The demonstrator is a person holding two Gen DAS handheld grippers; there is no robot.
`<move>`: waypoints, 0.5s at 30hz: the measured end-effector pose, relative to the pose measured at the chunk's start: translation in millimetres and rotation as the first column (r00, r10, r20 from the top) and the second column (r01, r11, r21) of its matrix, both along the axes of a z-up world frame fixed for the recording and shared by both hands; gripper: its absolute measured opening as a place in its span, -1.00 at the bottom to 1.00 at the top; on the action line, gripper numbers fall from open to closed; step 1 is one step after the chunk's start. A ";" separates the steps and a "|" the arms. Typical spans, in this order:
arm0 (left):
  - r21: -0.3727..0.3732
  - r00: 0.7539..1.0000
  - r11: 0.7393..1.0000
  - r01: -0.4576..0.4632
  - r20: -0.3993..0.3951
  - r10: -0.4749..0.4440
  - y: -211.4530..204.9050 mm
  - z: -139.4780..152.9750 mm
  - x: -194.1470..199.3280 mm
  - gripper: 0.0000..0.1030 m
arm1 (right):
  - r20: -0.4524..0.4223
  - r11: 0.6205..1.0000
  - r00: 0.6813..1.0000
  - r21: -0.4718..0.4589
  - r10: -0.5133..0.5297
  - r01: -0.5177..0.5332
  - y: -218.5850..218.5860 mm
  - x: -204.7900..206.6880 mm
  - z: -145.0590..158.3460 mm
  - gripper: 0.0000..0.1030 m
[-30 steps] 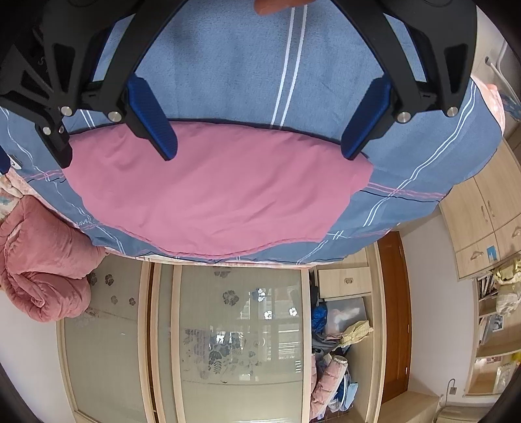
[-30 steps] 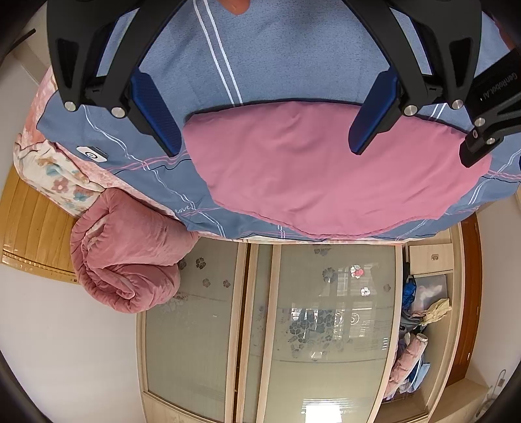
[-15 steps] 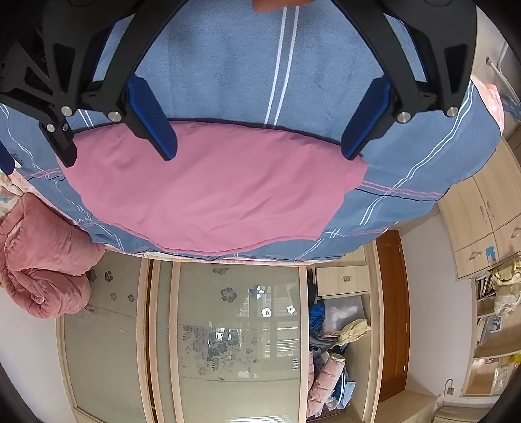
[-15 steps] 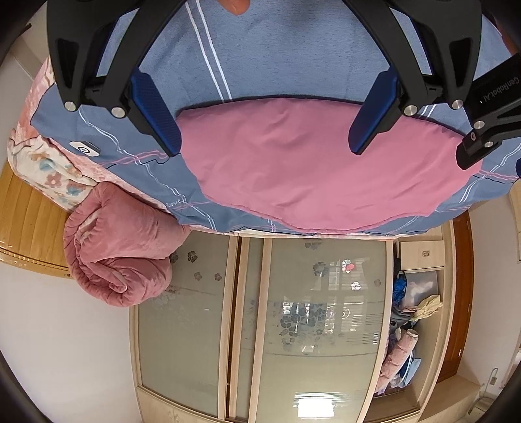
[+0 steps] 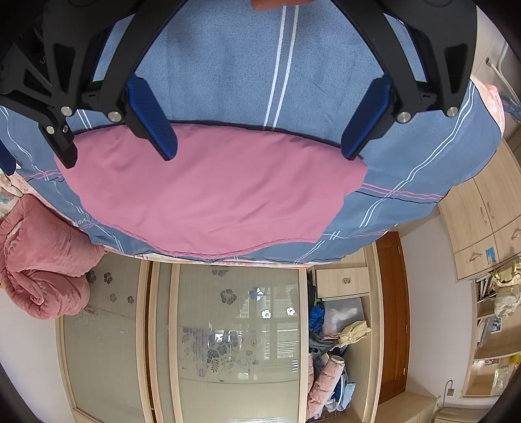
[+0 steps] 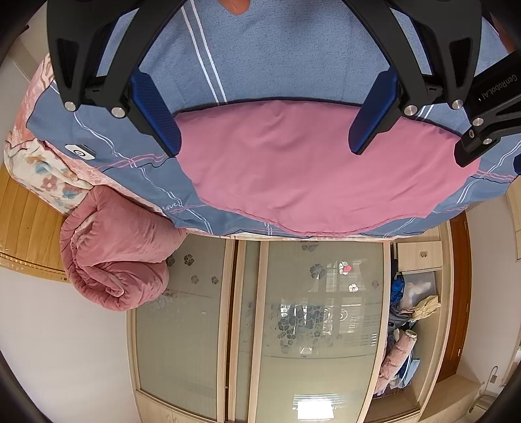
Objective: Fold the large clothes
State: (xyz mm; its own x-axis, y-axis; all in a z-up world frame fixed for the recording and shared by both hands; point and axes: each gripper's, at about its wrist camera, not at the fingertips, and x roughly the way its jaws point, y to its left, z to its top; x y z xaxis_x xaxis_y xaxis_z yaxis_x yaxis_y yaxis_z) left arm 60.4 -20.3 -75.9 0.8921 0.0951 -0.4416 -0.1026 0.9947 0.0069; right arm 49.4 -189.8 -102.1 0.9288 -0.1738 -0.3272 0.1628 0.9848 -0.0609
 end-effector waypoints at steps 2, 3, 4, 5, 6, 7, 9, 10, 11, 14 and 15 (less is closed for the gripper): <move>-0.002 1.000 1.000 -0.001 -0.001 0.001 0.0 -0.1 0.0 0.96 | 0.000 1.000 1.000 -0.001 -0.001 0.001 0.2 0.0 0.0 0.97; -0.003 1.000 1.000 0.000 0.000 0.000 0.2 -0.6 -0.2 0.96 | 0.000 1.000 1.000 -0.001 -0.001 0.001 0.3 0.1 0.0 0.97; -0.003 1.000 1.000 0.001 0.000 -0.001 0.4 -1.1 -0.1 0.96 | -0.001 1.000 1.000 -0.001 -0.001 0.001 0.2 0.0 0.0 0.97; -0.002 1.000 1.000 0.001 0.002 -0.001 0.5 -1.8 -0.3 0.96 | -0.001 1.000 1.000 -0.001 -0.001 0.001 0.2 0.1 -0.1 0.97; 0.001 1.000 1.000 0.000 0.006 0.000 0.4 -2.2 -0.8 0.96 | -0.002 1.000 1.000 -0.002 -0.001 0.001 0.3 0.0 -0.2 0.97; 0.005 1.000 1.000 -0.003 0.009 0.003 -0.1 -2.9 -1.5 0.96 | -0.004 1.000 1.000 -0.002 0.000 0.000 0.4 0.9 -0.7 0.97; 0.015 1.000 1.000 -0.003 0.013 0.003 -0.8 -3.9 -2.3 0.96 | -0.007 1.000 1.000 -0.003 0.001 -0.001 1.0 1.8 -2.0 0.97; 0.016 1.000 1.000 0.000 0.012 0.000 -1.2 -4.3 -2.4 0.96 | -0.009 1.000 1.000 -0.005 0.000 0.000 1.5 2.3 -2.7 0.97; 0.016 1.000 1.000 0.004 0.009 -0.004 -0.9 -5.4 -1.9 0.96 | -0.010 1.000 1.000 -0.006 -0.001 0.001 2.0 2.5 -3.3 0.97; 0.004 1.000 1.000 0.009 -0.013 -0.009 1.8 -8.4 0.8 0.96 | -0.018 1.000 1.000 -0.009 0.004 -0.004 3.8 4.4 -6.0 0.97; -0.005 1.000 1.000 0.012 -0.022 -0.012 2.9 -9.2 1.6 0.96 | -0.023 1.000 1.000 -0.015 0.005 -0.005 4.8 5.4 -7.2 0.97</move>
State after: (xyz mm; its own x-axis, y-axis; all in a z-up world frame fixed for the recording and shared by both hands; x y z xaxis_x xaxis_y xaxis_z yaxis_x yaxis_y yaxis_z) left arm 62.0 -17.4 -85.1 0.8834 0.0822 -0.4613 -0.0903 0.9959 0.0044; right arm 54.8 -185.0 -109.3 0.9221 -0.1741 -0.3455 0.1563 0.9845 -0.0790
